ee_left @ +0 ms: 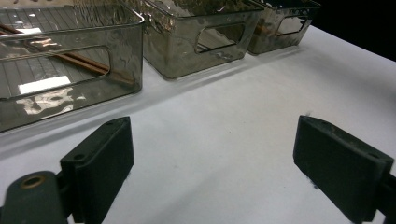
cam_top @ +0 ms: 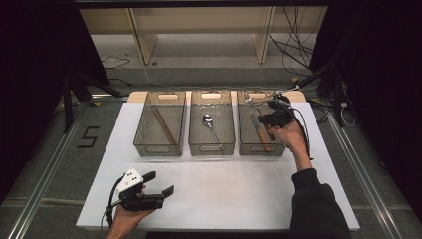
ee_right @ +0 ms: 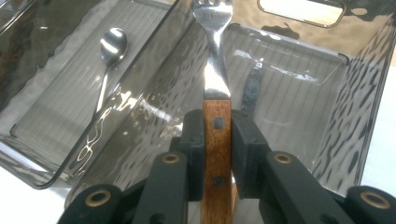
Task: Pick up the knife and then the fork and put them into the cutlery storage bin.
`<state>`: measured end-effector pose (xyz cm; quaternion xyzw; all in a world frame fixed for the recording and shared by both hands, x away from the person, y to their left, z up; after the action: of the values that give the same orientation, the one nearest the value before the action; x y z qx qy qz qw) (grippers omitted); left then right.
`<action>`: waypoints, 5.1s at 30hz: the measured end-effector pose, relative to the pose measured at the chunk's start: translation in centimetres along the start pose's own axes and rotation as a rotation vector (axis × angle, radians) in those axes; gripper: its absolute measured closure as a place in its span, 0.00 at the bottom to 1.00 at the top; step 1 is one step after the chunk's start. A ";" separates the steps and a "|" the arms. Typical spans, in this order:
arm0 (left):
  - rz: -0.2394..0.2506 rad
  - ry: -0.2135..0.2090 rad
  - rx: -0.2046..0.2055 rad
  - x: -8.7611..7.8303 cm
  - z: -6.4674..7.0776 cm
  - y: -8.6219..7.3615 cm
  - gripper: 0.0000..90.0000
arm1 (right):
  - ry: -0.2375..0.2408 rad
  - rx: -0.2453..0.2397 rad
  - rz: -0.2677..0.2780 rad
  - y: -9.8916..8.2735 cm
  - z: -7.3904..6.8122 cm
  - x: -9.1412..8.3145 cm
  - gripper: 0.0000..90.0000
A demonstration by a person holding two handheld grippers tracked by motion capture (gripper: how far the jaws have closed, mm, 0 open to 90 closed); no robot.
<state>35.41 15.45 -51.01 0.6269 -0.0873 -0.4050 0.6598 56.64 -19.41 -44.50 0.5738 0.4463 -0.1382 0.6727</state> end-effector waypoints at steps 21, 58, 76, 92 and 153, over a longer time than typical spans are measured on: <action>0.000 -0.002 -0.001 0.0 0.0 0.0 0.13 | -0.031 0.018 -0.038 -0.9 1.2 1.2 0.86; -0.002 -0.002 0.000 0.0 0.1 0.0 0.13 | 0.149 -0.034 0.096 -2.4 -3.4 -2.7 0.50; -0.002 0.000 0.000 0.0 0.1 0.0 0.13 | 0.233 -0.077 0.193 -5.0 -7.2 -4.8 0.40; -0.003 -0.002 0.001 0.1 0.1 0.0 0.13 | 0.282 -0.100 0.237 -9.0 -9.2 -5.7 0.34; -0.010 -0.008 0.004 0.2 0.1 0.0 0.13 | 0.308 -0.063 0.349 -16.8 -10.1 -6.8 0.24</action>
<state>35.44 15.24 -51.09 0.6271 -0.0878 -0.4107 0.6561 36.63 -17.72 -49.67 0.6352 0.4418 0.0835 0.6279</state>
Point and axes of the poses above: each handheld gripper's, and its own axes: x roughly forward along the jaws, y roughly out of its top, z roughly to its right, the point moved 8 cm from there along x, roughly forward along the jaws, and after that the axes turned 2 degrees about -y, right-handed, at the moved point
